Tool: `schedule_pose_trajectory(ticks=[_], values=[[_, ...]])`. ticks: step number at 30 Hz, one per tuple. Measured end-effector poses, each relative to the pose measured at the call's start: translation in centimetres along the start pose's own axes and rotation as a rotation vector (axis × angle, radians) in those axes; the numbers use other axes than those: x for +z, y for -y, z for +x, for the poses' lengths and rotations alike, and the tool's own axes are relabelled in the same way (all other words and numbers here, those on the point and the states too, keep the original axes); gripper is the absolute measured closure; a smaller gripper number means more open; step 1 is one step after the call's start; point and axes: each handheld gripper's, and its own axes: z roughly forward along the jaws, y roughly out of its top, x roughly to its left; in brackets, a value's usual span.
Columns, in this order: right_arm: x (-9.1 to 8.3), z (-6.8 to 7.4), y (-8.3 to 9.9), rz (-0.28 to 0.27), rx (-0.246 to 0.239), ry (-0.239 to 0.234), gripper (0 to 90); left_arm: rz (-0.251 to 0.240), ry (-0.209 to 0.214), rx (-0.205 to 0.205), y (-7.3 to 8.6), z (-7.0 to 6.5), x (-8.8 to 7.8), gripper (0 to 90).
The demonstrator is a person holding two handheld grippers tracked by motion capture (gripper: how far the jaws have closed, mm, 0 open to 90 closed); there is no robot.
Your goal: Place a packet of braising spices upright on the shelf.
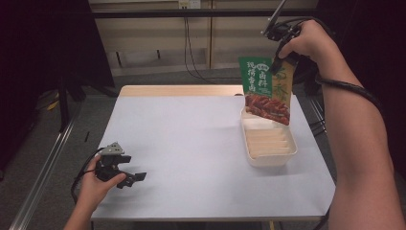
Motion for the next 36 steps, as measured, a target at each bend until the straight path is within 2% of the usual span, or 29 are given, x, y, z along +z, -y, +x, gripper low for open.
schedule_pose_trajectory(ticks=[6, 14, 32, 34, 36], values=[[0.4, -0.3, 0.1, 0.004, -0.001, 0.002, 90.0, -0.004, -0.007, 0.002, 0.0, 0.0, 0.1, 3.4], [0.7, -0.4, 0.0, 0.027, -0.006, 0.011, 90.0, 0.002, 0.005, 0.001, 0.0, -0.1, 0.2, 3.5], [2.0, -1.1, -0.4, 0.024, -0.032, 0.011, 90.0, 0.004, 0.006, -0.001, 0.0, -0.1, 0.1, 3.5], [2.1, -1.0, -0.4, 0.024, -0.024, 0.011, 90.0, 0.003, 0.005, 0.000, 0.0, -0.1, 0.1, 3.4], [2.3, -1.2, -0.4, 0.024, -0.038, 0.014, 90.0, 0.002, 0.006, -0.001, -0.1, -0.1, 0.2, 3.4]])
